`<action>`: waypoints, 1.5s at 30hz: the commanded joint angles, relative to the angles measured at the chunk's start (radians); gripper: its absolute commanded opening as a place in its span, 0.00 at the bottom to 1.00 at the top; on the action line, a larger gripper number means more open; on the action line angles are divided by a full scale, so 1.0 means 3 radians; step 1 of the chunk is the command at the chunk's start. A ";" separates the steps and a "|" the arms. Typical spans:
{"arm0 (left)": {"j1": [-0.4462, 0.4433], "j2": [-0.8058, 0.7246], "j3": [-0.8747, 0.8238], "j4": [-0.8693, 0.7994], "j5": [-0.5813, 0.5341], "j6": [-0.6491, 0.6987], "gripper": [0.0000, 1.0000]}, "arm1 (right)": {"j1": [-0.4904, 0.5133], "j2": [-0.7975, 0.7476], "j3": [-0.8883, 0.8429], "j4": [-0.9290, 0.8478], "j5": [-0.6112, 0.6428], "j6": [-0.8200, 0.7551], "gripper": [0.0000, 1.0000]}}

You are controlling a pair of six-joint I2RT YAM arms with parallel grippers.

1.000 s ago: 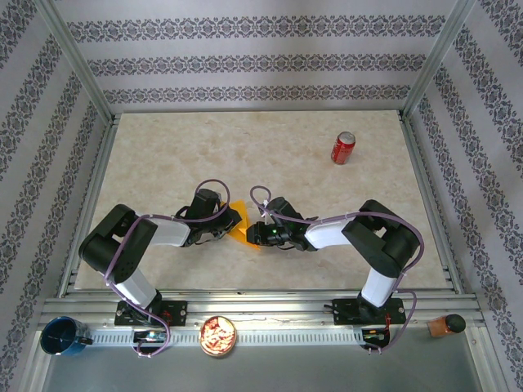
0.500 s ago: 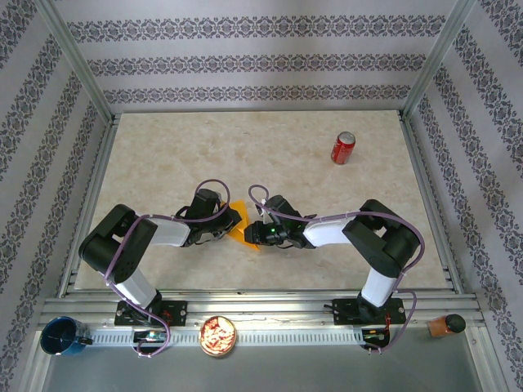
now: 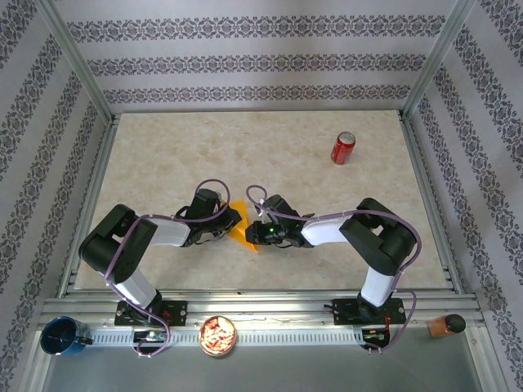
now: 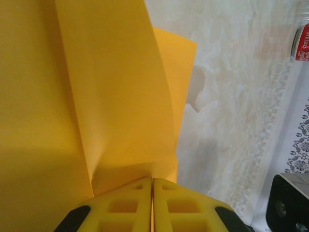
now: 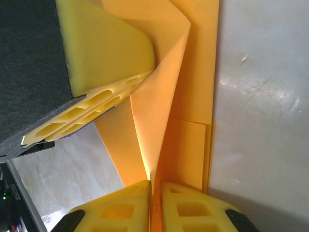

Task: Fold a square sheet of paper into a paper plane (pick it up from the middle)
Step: Fourth fold the wing at the center of the table.

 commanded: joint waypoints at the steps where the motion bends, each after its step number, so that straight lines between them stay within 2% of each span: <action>1: 0.0043 -0.0127 -0.0012 0.0098 0.0025 0.0083 0.10 | 0.0002 0.0071 -0.0121 0.0171 -0.0015 0.0127 0.14; 5: 0.0045 -0.0207 0.0006 0.0063 0.0020 0.0109 0.14 | -0.0011 0.0102 -0.0211 0.0322 -0.0042 0.0245 0.14; 9: 0.0047 -0.0331 -0.0018 0.0002 -0.0039 0.0148 0.23 | -0.0042 0.0101 -0.0248 0.0409 -0.0096 0.0290 0.14; 15: 0.0047 -0.0485 -0.0092 -0.0130 -0.0184 0.0182 0.23 | -0.0094 0.0128 -0.0365 0.0685 -0.0176 0.0448 0.11; 23: 0.0048 -0.0631 -0.0168 -0.0401 -0.0404 0.0198 0.15 | -0.0133 0.0171 -0.0471 0.0922 -0.0210 0.0626 0.07; 27: 0.0047 -0.0507 -0.0176 -0.0369 -0.0362 0.0192 0.11 | -0.0161 0.0203 -0.0565 0.1211 -0.0213 0.0781 0.06; 33: 0.0050 -0.0216 -0.0146 -0.0309 -0.0242 0.0145 0.06 | -0.0185 0.0256 -0.0592 0.1337 -0.0266 0.0849 0.05; 45: 0.0049 -0.0182 -0.0254 -0.0315 -0.0245 0.0134 0.05 | -0.0271 0.0302 -0.0672 0.1411 -0.0360 0.0940 0.04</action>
